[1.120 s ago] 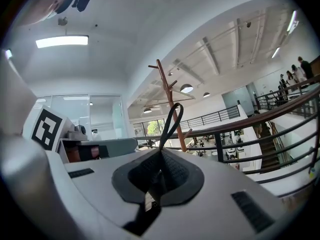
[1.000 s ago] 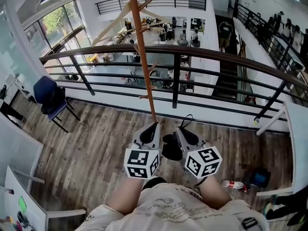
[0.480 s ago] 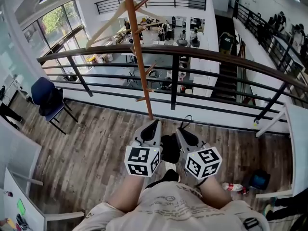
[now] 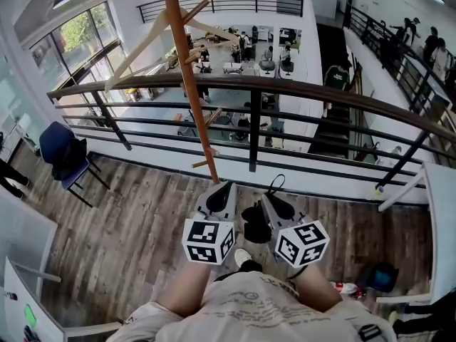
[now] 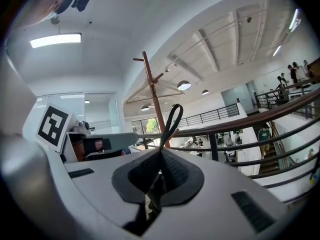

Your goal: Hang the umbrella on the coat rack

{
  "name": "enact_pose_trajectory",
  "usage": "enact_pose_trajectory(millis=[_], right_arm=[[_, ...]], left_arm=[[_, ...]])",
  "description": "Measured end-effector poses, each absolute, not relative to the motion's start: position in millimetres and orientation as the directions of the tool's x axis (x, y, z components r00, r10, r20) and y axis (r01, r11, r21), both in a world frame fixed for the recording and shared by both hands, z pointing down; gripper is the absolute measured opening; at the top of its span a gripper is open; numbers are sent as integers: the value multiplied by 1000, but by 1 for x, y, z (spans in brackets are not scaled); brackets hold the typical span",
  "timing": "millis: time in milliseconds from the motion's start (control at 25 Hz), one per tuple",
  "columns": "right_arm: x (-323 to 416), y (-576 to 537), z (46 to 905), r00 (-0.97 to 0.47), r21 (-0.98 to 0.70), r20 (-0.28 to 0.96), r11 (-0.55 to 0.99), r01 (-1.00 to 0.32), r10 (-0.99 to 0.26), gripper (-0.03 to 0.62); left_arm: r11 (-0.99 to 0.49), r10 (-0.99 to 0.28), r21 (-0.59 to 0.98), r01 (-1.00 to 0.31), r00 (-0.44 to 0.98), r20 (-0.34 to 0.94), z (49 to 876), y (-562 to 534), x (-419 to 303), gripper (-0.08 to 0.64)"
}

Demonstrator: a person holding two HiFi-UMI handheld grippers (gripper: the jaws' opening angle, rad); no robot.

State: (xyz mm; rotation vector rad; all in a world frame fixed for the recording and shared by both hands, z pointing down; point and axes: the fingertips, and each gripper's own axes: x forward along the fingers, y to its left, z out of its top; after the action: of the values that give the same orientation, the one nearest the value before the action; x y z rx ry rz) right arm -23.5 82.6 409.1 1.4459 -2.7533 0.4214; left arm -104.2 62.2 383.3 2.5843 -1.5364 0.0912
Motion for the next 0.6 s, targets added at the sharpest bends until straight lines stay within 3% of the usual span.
enact_pose_trajectory(millis=[600], right_arm=[[6,-67,399,-629,-159,123,611,-776,-768,5]], left_arm=[[-476,-872,84,-875,483,84,376,-82,-64,-3]])
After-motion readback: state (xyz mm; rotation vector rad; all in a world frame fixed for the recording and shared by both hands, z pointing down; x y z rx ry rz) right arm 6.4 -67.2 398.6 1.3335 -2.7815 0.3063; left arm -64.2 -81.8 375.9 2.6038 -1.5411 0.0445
